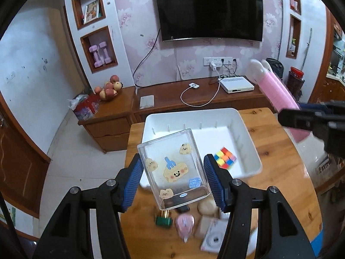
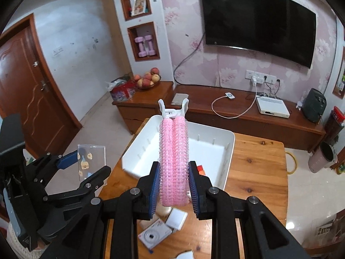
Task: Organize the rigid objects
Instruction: 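Carry the rollers and sticker box into the white bin and release both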
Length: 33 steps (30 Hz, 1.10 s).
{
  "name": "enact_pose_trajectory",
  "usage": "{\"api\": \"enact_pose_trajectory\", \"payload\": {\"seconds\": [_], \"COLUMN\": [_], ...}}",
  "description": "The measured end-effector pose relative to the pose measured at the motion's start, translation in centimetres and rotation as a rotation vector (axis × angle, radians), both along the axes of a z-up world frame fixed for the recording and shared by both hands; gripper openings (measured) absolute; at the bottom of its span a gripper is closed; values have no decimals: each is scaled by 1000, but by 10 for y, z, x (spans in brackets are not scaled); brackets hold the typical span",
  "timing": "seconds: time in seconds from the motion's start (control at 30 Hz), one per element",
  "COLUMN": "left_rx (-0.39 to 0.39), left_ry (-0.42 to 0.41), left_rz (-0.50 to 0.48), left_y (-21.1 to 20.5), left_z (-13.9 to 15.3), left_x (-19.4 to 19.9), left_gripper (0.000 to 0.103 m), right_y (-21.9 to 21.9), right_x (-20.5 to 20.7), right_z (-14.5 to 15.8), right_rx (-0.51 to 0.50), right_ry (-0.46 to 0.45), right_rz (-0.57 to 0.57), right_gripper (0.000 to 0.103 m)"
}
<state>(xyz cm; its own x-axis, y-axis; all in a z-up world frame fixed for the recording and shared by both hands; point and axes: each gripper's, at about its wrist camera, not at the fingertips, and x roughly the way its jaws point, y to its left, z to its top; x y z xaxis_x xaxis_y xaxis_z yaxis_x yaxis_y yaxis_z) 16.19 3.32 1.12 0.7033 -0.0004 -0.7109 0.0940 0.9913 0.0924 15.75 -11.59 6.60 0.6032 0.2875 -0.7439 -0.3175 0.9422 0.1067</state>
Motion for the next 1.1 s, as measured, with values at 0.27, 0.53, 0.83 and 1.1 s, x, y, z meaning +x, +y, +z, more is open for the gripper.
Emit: {"api": "enact_pose_trajectory", "payload": {"seconds": [0.27,0.53,0.83,1.1], "left_rx": [-117,-195,-309,-375], "left_ry": [135,296,434,412], "left_rz": [31,46,95,90], "left_y": [-3,-16,-12,-5], "left_z": [-65,-136,-171,-163], "left_x": [98,158,188,175], "left_gripper": [61,61,63,83], "right_y": [6,-6,-10,-11], "right_x": [83,150,177,167], "right_z": [-60,-146,-200,-198], "right_rx": [-12,-10,-66,-121], "right_ry": [112,263,353,280], "right_rz": [-88,-168,-202,-190], "right_gripper": [26,26,28,62]}}
